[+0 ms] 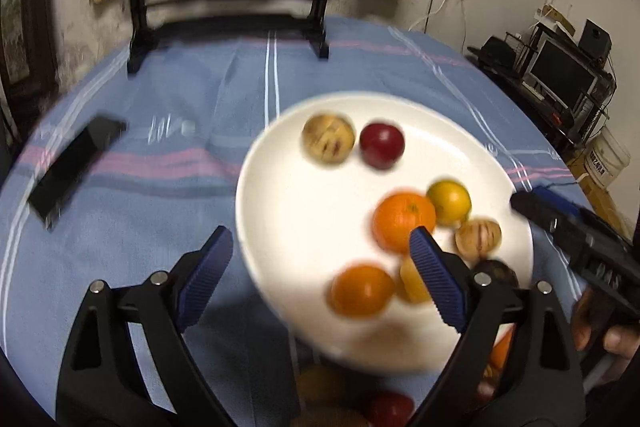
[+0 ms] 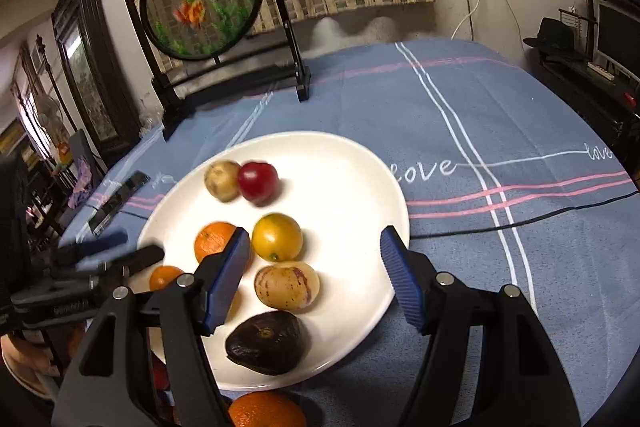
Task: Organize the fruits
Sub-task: 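Grasp a red round fruit from the pile with the right gripper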
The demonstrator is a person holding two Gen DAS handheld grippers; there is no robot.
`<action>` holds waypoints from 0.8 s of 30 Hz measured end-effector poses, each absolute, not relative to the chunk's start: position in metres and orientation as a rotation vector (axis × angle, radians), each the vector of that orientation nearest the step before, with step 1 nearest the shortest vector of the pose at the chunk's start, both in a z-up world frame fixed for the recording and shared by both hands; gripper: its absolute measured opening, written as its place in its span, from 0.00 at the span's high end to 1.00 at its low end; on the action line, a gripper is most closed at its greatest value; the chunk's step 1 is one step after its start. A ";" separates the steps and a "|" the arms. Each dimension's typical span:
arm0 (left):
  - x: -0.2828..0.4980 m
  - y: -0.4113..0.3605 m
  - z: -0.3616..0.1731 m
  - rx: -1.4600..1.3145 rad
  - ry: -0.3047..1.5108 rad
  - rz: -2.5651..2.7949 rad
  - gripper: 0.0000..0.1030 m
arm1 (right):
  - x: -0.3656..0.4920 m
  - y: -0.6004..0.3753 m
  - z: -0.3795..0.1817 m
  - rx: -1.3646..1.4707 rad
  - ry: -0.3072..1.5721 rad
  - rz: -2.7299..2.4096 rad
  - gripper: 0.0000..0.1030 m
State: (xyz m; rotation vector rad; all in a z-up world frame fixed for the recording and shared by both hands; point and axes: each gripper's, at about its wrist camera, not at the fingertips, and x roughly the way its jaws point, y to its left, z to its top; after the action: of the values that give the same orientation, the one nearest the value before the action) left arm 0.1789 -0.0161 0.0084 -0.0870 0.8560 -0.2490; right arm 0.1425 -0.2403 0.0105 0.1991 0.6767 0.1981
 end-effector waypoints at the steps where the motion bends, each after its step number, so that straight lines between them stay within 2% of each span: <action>1: 0.173 -0.013 0.008 -0.097 0.874 -0.265 0.11 | 0.141 -0.241 0.013 0.200 0.662 0.200 0.34; 3: 0.159 -0.009 0.011 -0.084 0.885 -0.288 0.11 | 0.137 -0.241 0.015 0.197 0.642 0.202 0.34; 6: 0.125 0.002 0.014 -0.049 0.833 -0.243 0.03 | 0.135 -0.242 0.013 0.213 0.653 0.213 0.34; 13: 0.083 0.012 -0.008 -0.032 0.887 -0.249 0.03 | 0.100 -0.247 0.013 0.272 0.721 0.217 0.34; 24: 0.057 0.019 -0.022 -0.053 0.920 -0.278 0.03 | 0.002 -0.239 0.015 0.095 0.733 0.310 0.34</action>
State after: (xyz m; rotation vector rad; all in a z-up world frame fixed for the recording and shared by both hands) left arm 0.0572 0.0193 -0.0224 -0.0526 0.9204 -0.2780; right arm 0.0015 -0.2393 0.0146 0.0952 0.7329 0.3098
